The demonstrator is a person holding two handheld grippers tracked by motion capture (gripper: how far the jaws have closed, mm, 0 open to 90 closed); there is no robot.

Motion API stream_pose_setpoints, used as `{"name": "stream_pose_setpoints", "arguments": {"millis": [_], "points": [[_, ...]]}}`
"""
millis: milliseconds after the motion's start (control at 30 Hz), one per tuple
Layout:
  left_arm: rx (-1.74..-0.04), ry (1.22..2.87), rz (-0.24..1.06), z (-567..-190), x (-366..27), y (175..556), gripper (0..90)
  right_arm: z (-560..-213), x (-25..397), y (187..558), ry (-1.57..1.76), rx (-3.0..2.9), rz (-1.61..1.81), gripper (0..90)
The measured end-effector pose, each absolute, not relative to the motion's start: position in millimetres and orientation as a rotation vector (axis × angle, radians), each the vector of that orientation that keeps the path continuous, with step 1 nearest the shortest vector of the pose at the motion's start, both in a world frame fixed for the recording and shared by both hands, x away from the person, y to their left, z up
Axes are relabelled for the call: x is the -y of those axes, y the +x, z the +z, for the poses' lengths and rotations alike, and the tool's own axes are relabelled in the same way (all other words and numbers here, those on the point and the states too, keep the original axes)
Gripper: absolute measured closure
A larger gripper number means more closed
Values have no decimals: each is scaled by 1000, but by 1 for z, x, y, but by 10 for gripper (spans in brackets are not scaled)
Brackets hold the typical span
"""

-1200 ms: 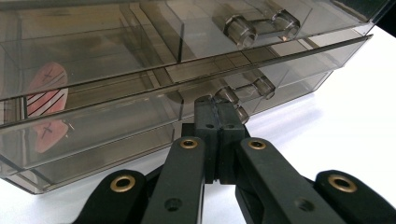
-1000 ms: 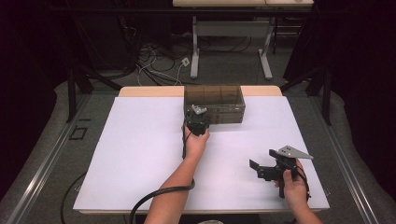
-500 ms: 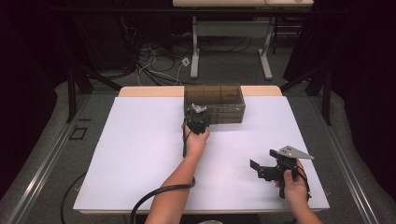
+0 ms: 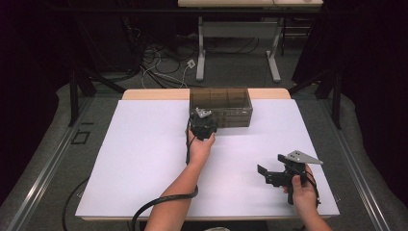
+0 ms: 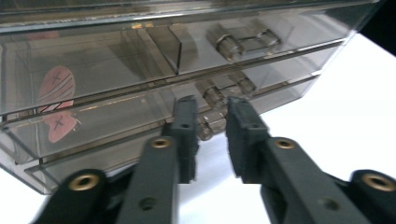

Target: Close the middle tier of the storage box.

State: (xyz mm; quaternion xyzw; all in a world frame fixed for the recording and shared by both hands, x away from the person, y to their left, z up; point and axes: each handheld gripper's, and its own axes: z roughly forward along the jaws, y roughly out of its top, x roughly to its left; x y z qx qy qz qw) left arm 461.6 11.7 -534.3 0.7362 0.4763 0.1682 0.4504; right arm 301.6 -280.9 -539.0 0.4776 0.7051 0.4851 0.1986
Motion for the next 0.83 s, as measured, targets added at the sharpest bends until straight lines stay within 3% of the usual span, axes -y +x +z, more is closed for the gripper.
{"name": "stream_pose_setpoints", "arguments": {"millis": [333, 533, 700, 833], "points": [[-1120, 1815, 419, -519, -21, 442, 508, -539, 279, 302, 1345, -1973, 1344, 23], [-1088, 1793, 357, -509, -38, 427, 459, -539, 281, 302, 1351, -1965, 1342, 24], [-1067, 1800, 313, -504, -59, 415, 248, -539, 281, 301, 1360, -1960, 1341, 24], [-1046, 1805, 332, -500, -77, 401, 161, -538, 282, 302, 1338, -1962, 1335, 23]]}}
